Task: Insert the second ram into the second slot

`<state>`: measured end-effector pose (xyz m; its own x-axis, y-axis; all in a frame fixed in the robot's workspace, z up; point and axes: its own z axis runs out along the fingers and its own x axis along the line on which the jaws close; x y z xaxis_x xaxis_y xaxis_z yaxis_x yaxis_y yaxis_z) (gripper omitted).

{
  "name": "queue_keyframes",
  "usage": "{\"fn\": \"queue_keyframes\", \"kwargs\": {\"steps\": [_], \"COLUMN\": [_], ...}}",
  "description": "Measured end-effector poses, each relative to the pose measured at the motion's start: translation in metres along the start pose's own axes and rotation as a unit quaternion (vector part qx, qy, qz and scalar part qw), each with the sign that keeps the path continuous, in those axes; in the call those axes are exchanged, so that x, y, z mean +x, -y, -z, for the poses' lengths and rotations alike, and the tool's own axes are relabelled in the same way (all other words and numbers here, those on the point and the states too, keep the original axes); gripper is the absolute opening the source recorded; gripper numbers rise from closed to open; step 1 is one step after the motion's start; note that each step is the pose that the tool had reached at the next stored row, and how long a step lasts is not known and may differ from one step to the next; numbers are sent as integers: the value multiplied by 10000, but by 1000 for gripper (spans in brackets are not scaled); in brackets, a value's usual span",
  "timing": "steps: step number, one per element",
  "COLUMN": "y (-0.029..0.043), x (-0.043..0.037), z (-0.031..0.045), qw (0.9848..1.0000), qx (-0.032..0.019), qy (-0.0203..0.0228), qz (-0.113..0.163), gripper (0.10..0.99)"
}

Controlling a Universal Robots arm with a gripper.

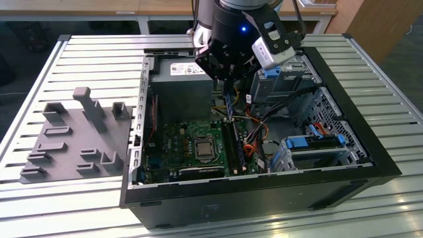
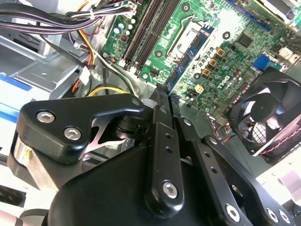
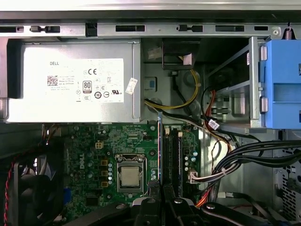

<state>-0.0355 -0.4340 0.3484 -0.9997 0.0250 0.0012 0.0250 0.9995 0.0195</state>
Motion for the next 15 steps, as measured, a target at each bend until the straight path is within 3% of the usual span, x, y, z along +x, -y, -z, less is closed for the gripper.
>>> {"fn": "queue_keyframes", "kwargs": {"steps": [15], "y": [1], "x": [0], "z": [-34], "qw": [10000], "qx": [0], "qy": [-7], "qz": [0], "gripper": [137]}}
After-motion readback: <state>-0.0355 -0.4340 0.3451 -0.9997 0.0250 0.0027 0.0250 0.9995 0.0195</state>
